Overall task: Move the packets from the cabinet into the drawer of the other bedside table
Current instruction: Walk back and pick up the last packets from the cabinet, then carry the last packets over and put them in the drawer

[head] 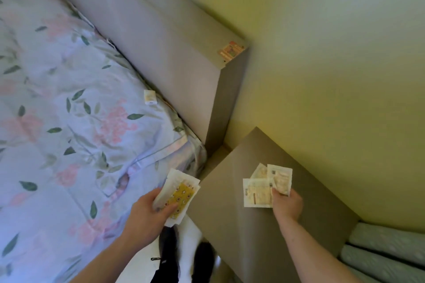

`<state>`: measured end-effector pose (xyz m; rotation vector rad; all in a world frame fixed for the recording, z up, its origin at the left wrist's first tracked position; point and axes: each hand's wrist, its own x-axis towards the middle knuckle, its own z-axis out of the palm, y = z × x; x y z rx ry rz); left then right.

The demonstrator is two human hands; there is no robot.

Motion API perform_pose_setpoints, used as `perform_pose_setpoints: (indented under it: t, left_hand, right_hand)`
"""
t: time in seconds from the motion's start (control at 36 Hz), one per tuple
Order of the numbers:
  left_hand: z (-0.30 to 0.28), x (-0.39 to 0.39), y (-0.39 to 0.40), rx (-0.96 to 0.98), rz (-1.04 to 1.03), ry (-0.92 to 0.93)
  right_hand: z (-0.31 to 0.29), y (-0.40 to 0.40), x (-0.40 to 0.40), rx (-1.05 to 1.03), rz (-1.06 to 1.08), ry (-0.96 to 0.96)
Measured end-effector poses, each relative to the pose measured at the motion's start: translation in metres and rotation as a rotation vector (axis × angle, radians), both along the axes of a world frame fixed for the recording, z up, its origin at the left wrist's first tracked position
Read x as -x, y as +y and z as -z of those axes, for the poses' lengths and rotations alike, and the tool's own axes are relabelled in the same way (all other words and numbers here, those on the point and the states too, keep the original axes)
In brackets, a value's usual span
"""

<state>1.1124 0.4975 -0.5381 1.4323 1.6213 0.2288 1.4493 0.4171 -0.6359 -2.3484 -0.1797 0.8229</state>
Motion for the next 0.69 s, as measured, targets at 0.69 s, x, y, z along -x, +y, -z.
perform_pose_setpoints:
  t: [0.69]
  left_hand:
    - [-0.208,0.260,-0.159,-0.171,-0.644,0.075]
  right_hand:
    - [-0.285,-0.034,0.328,-0.266,-1.062,0.278]
